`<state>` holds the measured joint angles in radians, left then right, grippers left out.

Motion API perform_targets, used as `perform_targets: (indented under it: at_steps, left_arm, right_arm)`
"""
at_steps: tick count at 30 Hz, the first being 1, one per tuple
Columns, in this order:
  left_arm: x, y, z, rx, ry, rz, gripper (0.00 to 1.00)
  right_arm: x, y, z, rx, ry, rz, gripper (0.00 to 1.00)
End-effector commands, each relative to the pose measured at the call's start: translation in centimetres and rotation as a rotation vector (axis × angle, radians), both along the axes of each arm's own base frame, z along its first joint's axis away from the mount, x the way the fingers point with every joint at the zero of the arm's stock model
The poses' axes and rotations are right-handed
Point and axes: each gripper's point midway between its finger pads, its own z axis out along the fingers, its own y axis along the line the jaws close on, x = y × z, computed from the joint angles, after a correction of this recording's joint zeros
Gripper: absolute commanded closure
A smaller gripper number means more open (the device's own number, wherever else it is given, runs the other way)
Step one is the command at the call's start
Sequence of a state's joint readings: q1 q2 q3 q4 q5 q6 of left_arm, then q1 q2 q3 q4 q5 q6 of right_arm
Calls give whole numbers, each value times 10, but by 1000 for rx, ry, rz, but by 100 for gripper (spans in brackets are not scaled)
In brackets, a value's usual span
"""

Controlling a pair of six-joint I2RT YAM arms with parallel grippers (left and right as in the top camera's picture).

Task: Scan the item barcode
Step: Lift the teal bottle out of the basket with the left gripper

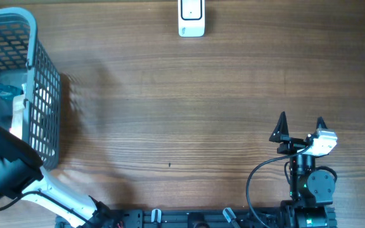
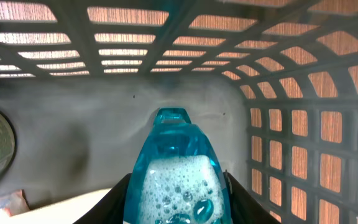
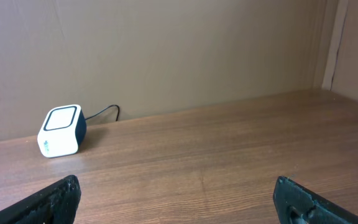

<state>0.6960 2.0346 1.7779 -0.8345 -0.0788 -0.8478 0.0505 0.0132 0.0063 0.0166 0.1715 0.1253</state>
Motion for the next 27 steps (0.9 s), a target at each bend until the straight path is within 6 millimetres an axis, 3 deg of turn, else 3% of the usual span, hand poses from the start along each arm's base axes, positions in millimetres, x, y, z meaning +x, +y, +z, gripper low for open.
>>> perform_targets:
  at_steps: [1,4,11,15,27]
  left_arm:
    - [3,-5,-2,-37,-14,-19,65]
    - [4,-7,5,-35,-30,-24,77]
    - [2,-9,34,4,-74,-25,79]
    - [-3,-12,51,18,-90,-25,91]
    - [-28,-32,85,20,-83,-31,90]
  right_arm:
    - [0,2,2,-17,-6,12,0]
    - [0,2,2,-17,-6,12,0]
    - [0,2,2,-17,-6,12,0]
    - [0,2,2,-17,-6,12,0]
    - [0,2,2,-17,-6,12,0]
